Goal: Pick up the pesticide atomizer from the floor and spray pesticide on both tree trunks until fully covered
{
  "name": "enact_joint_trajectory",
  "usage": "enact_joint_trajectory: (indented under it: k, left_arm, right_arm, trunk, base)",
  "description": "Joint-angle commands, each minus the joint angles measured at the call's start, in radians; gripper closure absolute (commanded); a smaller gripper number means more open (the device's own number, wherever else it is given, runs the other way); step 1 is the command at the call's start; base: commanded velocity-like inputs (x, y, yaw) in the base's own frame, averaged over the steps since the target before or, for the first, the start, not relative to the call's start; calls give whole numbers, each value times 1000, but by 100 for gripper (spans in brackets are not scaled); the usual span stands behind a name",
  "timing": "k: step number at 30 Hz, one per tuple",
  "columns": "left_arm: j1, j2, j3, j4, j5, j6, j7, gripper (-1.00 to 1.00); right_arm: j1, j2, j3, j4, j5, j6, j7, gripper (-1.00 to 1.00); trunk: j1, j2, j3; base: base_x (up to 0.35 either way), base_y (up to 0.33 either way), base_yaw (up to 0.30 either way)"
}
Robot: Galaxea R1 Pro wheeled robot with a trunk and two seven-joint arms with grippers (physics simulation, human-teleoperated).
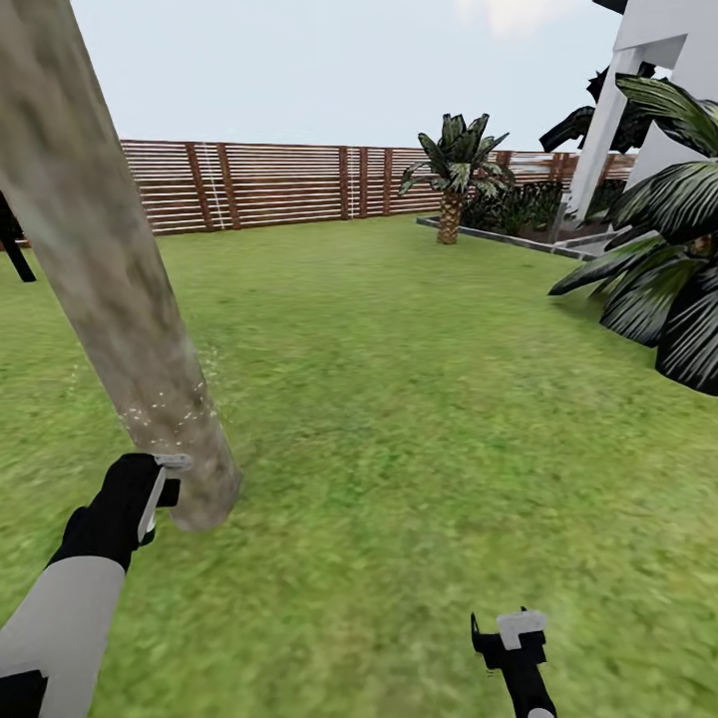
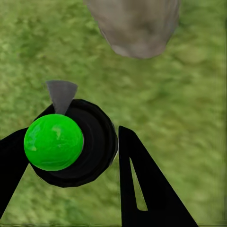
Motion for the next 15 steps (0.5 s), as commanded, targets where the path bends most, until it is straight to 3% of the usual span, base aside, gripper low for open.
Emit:
enact_joint_trajectory:
  k: [1, 4, 8, 15]
  left_arm:
    - [16, 0, 0, 5, -2, 4, 1, 100]
    - [32, -9, -3, 9, -2, 2, 3, 100]
    - [35, -15, -4, 10, 3, 1, 4, 100]
    - [54, 2, 20, 10, -5, -2, 4, 100]
  right_arm:
    - [0, 0, 9, 0, -5, -1, -5, -100]
    - [0, 0, 9, 0, -4, -1, -5, -100]
    - [0, 1, 9, 0, -4, -1, -5, -100]
    - [0, 1, 9, 1, -4, -1, -5, -100]
  trunk:
    - [0, 0, -1]
    - [0, 0, -1]
    - [0, 0, -1]
    - [0, 0, -1]
  base:
    - [271, -167, 0]
    - [272, -167, 56]
    - [272, -169, 248]
    - [230, -194, 276]
